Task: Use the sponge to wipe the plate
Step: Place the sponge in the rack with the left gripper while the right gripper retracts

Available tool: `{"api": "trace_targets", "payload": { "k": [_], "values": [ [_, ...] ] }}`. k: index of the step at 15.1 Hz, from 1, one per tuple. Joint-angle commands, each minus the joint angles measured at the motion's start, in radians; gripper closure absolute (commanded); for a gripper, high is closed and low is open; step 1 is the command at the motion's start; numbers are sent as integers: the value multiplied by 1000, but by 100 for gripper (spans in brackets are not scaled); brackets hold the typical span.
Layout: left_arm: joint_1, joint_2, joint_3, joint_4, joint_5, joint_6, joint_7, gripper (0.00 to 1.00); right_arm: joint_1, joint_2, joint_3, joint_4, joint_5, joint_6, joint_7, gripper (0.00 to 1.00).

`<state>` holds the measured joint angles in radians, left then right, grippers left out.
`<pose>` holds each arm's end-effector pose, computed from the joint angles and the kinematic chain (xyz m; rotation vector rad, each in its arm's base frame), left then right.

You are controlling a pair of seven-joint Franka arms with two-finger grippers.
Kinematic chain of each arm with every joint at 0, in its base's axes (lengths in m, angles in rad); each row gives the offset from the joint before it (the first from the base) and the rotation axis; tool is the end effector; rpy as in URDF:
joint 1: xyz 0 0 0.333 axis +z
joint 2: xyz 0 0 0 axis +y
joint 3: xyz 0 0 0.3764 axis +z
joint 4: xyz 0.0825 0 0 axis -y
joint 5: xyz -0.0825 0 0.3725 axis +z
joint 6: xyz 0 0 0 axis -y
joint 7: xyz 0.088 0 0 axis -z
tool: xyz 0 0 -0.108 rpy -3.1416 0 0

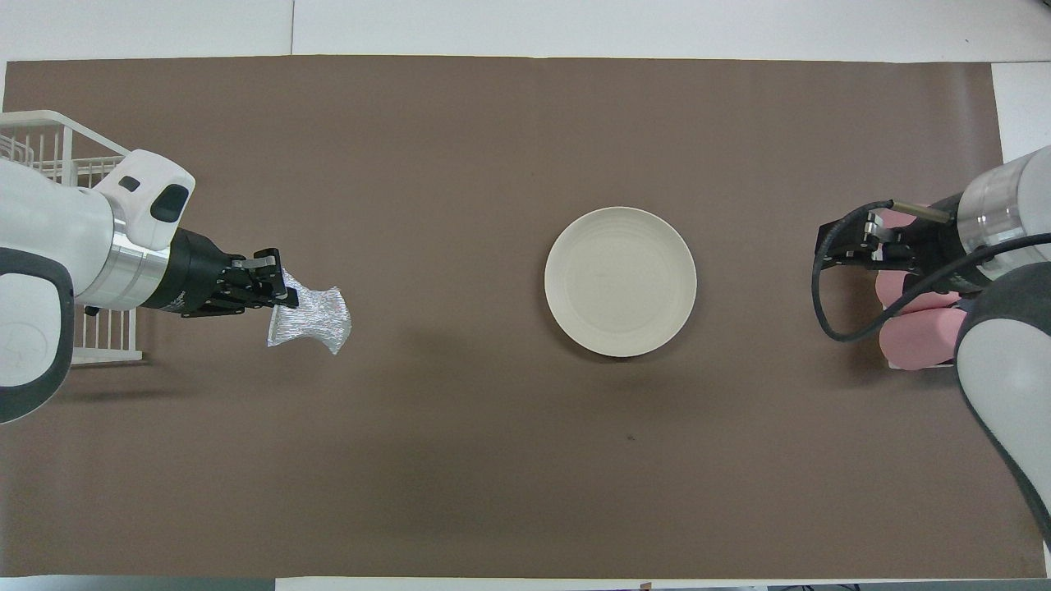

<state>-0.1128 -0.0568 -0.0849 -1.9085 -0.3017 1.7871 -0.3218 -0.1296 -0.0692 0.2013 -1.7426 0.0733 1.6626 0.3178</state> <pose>0.5083 -0.1292 0.5795 2.8593 0.2857 -0.1965 0.5204 0.0488 0.6486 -3.0609 0.3906 0.0360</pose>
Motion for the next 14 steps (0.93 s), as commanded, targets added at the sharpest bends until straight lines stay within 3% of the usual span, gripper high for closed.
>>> {"api": "trace_targets", "payload": {
  "k": [1, 5, 10, 14],
  "values": [
    [-8, 35, -9, 77, 210, -84, -54, 100, 2, 0, -34, 14, -32, 2, -156, 0],
    [-25, 77, -15, 192, 507, -221, -54, 100, 103, 42, -143, 75, -109, 0, -328, 0],
    [-45, 78, -16, 187, 814, -212, -53, 100, 140, 62, -223, 96, -109, -46, -416, 0],
    [-38, 129, -15, 186, 1030, -157, -40, 100, 140, 39, -244, 63, -95, -75, -410, 0]
  ]
}}
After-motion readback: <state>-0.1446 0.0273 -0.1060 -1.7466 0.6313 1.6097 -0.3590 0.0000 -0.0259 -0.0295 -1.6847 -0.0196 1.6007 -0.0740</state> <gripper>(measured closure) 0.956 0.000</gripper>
